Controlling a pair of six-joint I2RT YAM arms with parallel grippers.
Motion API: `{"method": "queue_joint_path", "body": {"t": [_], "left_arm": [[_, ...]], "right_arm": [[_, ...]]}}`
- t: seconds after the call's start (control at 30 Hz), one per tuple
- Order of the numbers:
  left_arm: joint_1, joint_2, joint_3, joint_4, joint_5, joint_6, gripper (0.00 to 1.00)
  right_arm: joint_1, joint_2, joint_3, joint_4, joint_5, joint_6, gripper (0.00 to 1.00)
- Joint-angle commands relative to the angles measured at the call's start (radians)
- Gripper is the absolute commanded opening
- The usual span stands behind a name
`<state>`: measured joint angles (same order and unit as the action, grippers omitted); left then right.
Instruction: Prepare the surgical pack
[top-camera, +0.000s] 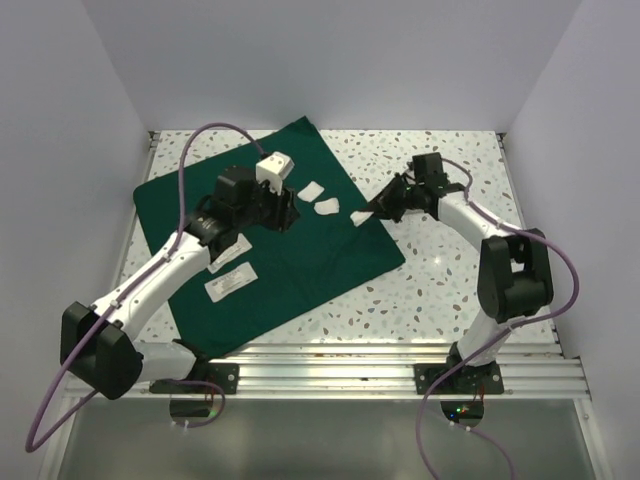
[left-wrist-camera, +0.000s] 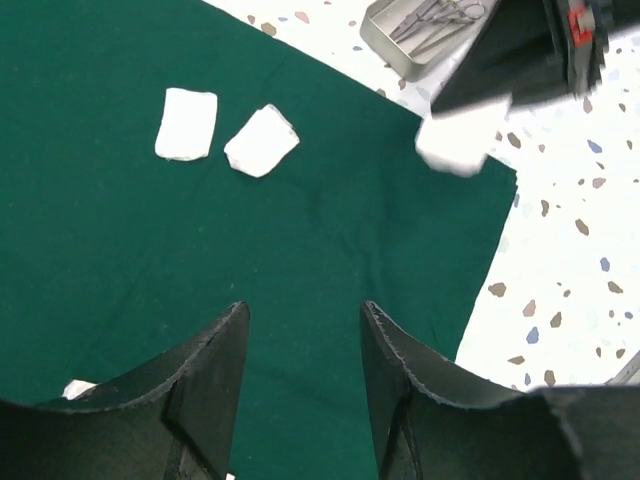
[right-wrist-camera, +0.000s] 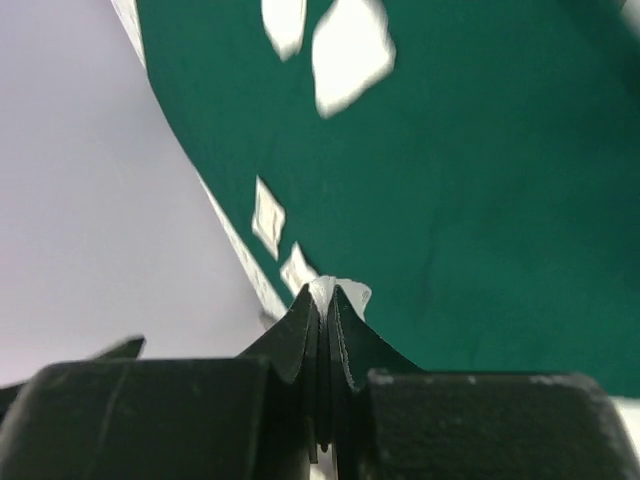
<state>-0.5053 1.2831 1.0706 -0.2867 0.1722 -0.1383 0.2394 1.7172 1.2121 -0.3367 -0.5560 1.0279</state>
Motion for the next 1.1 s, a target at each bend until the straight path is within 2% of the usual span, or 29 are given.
{"method": "queue_joint_path", "body": {"t": [0.0, 0.03, 0.23, 0.37, 0.57, 1.07], "left_arm": [[0.048, 0.019, 0.009, -0.012, 0.073, 0.031, 0.51], [0.056, 0.015, 0.002, -0.015, 0.072, 0.043, 0.51], [0.068, -0.014, -0.037, -0.054, 0.079, 0.134, 0.52], [0.068, -0.033, -0.08, -0.051, 0.05, 0.189, 0.52], [0.111, 0.001, -0.09, -0.046, 0.075, 0.183, 0.51], [0.156, 0.136, -0.021, -0.051, 0.156, 0.17, 0.47]], "right_arm": [[-0.086, 0.063, -0.013, 0.244, 0.01, -0.063, 0.0], [-0.101, 0.076, -0.017, 0.314, 0.027, -0.072, 0.0], [-0.206, 0.194, -0.003, 0.445, 0.119, -0.162, 0.0], [-0.277, 0.288, 0.088, 0.452, 0.123, -0.203, 0.0], [-0.333, 0.412, 0.308, 0.237, 0.139, -0.322, 0.0], [-0.397, 0.484, 0.395, 0.117, 0.117, -0.431, 0.0]]}}
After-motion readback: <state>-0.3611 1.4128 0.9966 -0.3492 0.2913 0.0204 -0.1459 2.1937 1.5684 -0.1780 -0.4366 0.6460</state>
